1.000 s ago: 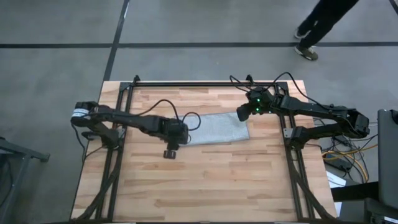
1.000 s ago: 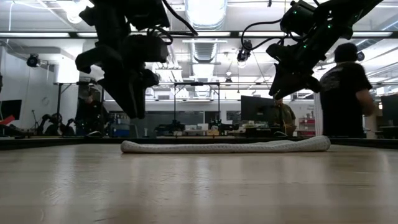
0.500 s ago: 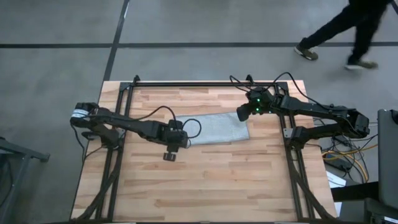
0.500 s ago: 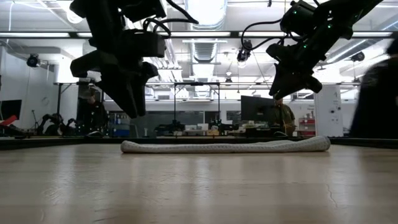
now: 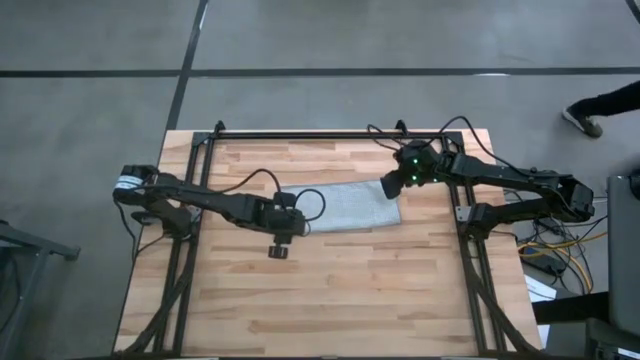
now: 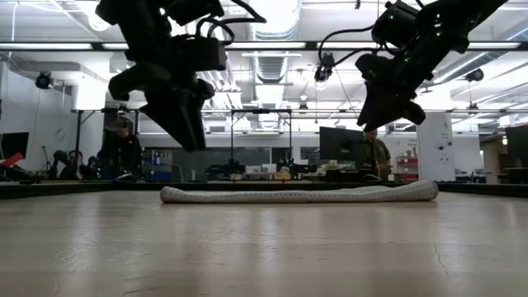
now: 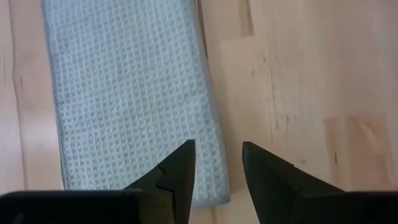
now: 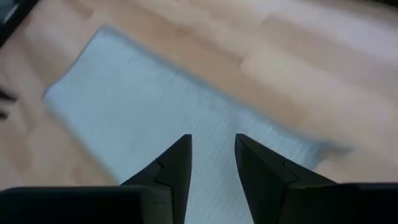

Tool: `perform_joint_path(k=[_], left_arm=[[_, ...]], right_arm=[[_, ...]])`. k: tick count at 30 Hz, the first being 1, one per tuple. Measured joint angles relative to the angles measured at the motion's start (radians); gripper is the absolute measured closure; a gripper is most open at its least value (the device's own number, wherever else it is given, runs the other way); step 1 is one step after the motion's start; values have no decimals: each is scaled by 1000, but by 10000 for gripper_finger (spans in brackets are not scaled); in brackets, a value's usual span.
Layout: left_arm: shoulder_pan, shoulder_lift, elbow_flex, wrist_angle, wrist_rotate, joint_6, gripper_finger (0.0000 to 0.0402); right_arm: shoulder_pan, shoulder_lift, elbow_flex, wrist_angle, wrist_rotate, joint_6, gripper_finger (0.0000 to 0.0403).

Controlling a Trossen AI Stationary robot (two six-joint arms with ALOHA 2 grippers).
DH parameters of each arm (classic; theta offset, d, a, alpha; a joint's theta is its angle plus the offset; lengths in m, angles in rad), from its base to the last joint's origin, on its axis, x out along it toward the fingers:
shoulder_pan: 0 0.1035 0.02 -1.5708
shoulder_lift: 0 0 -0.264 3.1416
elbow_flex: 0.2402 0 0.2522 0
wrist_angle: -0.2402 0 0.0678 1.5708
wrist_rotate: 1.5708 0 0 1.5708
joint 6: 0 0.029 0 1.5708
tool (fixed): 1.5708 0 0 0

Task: Fold microfiber towels
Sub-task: Fold the gray on the table

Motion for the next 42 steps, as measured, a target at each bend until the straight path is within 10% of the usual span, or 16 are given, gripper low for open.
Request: perform_joint_path(k=[8, 42], left_arm=[[0, 0, 0, 12, 0, -184, 264], [48, 0, 0, 39, 27, -411, 264]], right_arm=[[18, 0, 0, -135, -289, -97, 297], [180, 1, -79, -251, -131, -681, 301]])
